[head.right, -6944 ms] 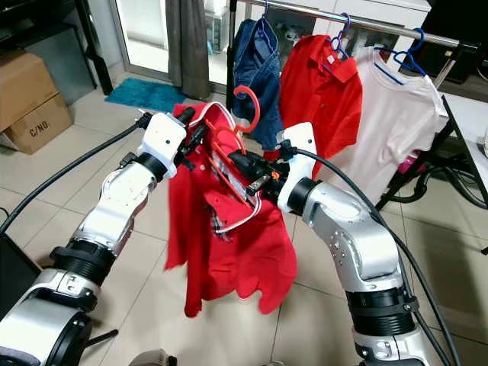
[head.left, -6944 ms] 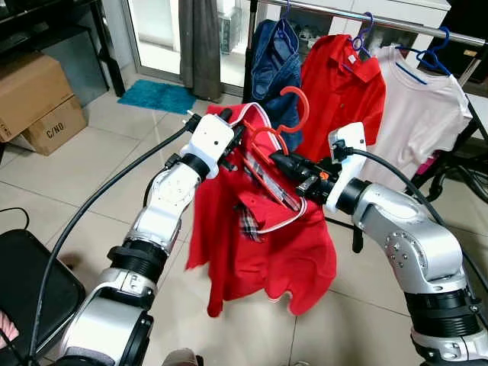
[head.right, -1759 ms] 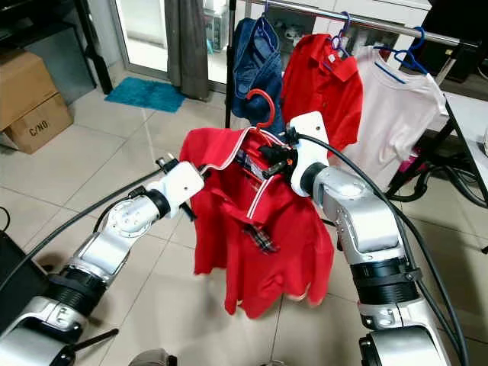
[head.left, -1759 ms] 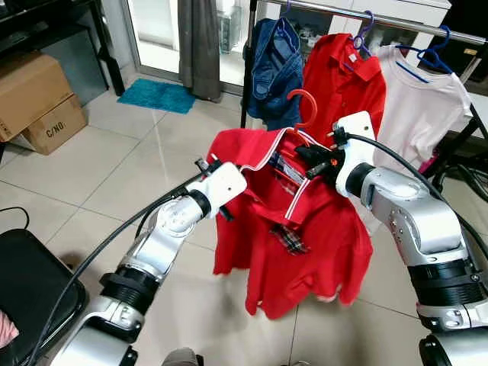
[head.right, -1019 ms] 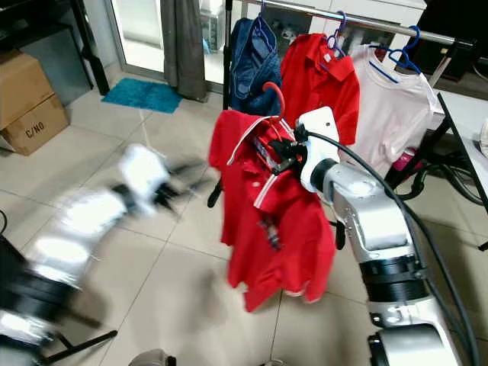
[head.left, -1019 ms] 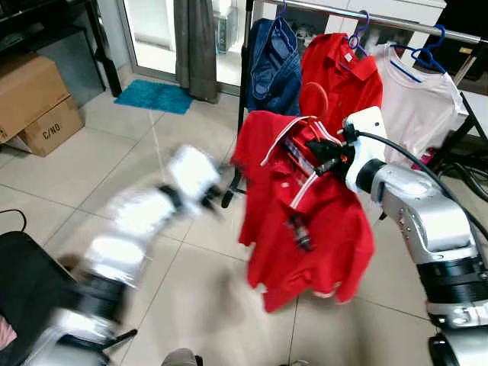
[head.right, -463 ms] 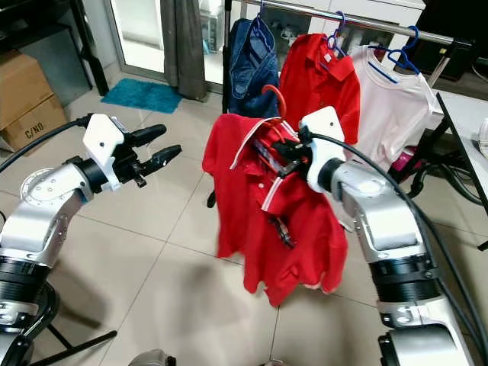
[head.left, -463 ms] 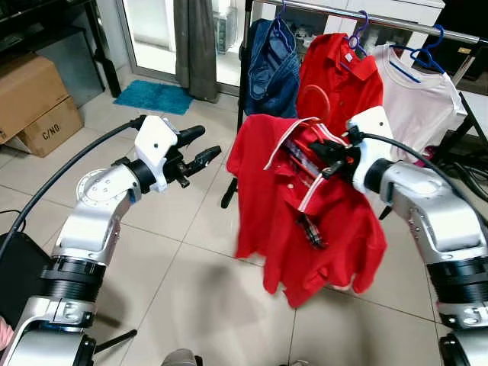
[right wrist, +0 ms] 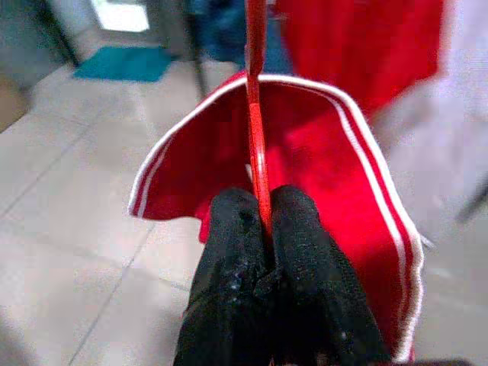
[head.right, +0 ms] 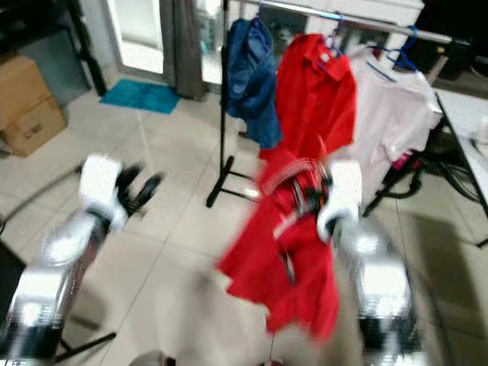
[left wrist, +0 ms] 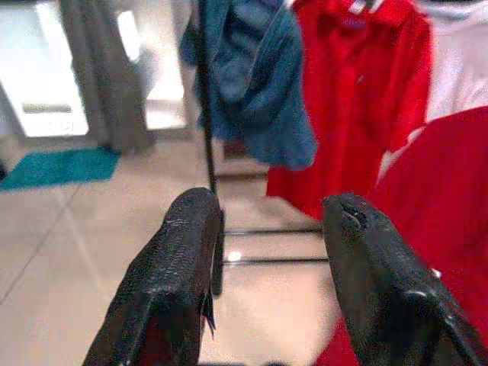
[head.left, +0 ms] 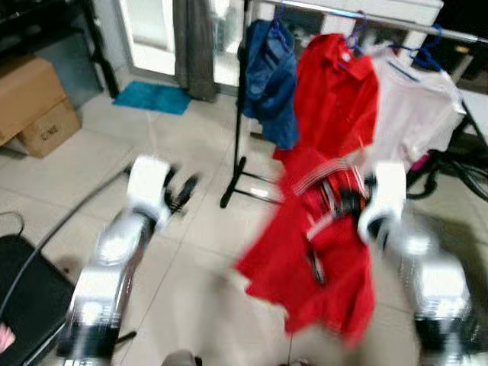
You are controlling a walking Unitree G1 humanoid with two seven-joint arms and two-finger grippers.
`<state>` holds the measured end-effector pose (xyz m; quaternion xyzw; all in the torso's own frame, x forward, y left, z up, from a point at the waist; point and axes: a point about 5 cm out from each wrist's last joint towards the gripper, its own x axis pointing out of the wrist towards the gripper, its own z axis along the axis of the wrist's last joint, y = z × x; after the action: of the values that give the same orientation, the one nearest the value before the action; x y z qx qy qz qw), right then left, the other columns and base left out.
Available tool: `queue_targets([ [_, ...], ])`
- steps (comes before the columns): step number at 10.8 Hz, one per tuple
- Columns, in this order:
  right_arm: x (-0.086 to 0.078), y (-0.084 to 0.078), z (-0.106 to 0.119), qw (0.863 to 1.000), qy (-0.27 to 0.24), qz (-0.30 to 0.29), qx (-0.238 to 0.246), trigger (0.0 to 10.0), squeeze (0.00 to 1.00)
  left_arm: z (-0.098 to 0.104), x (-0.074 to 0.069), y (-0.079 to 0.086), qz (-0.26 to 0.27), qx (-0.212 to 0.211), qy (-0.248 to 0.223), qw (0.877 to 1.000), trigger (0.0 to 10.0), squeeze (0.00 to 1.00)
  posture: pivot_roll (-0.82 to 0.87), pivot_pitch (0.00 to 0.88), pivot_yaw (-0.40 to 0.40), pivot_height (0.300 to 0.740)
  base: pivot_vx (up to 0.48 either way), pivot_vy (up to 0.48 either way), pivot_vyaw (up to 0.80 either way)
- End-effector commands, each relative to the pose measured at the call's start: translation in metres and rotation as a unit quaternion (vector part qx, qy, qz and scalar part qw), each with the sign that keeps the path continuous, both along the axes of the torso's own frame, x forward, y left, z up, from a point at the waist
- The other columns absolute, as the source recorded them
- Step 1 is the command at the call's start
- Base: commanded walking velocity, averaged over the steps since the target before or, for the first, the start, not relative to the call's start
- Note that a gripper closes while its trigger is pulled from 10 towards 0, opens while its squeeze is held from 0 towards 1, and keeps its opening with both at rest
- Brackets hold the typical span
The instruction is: Hang hanger
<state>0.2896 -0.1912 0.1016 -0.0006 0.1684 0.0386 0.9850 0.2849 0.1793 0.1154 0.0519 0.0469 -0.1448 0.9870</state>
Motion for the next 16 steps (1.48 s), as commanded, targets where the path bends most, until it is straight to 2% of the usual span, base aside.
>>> queue_targets([
  [1,0.002,-0.005,0.017,0.998,-0.055,-0.030,-0.014,10.0,0.00,0.003,-0.004,-0.006,0.005,0.004,-0.011,1.000,10.0,0.00,0.05,0.012,-0.029,0.740,0.000,0.000,0.00],
  [2,-0.007,0.004,0.006,0.999,-0.041,-0.028,0.012,10.0,0.00,-0.007,-0.011,-0.013,0.001,0.044,0.003,0.999,10.0,0.00,0.05,0.029,-0.035,0.740,0.000,0.000,0.00],
  [3,-0.013,0.008,-0.003,0.999,-0.022,-0.034,0.028,10.0,0.00,-0.015,-0.012,-0.014,0.009,0.060,0.013,0.998,10.0,0.00,0.05,0.032,-0.037,0.740,0.255,0.000,0.00],
  [5,-0.016,0.010,-0.008,0.998,-0.028,-0.044,0.025,10.0,0.00,-0.009,-0.011,-0.013,0.027,0.044,0.008,0.999,10.0,0.00,0.06,0.030,-0.038,0.740,0.274,0.000,0.00],
  [8,-0.016,0.013,-0.004,0.997,-0.059,-0.034,-0.031,10.0,0.00,-0.006,-0.006,-0.021,0.013,0.041,0.004,0.999,10.0,0.00,0.04,0.046,-0.006,0.740,0.335,0.000,0.00],
  [10,-0.020,0.013,-0.003,0.997,-0.065,-0.037,0.008,10.0,0.00,-0.007,-0.007,-0.025,0.014,0.040,0.006,0.999,10.0,0.00,0.04,0.051,-0.012,0.740,0.358,0.000,0.00],
  [11,-0.017,0.015,0.002,0.997,-0.068,-0.027,0.019,10.0,0.00,-0.006,-0.006,-0.026,0.010,0.040,0.006,0.999,10.0,0.00,0.03,0.057,-0.013,0.740,0.360,0.000,0.00],
  [15,-0.014,0.013,0.002,0.998,-0.068,-0.004,0.011,10.0,0.00,-0.005,-0.008,-0.028,0.006,0.042,0.005,0.999,10.0,0.00,0.05,0.061,-0.010,0.740,0.364,0.000,-0.16],
  [16,-0.009,0.020,0.002,0.997,-0.074,0.005,0.008,10.0,0.00,-0.003,-0.006,-0.018,0.018,0.039,-0.001,0.999,10.0,0.00,0.03,0.042,-0.017,0.740,0.405,0.000,0.00],
])
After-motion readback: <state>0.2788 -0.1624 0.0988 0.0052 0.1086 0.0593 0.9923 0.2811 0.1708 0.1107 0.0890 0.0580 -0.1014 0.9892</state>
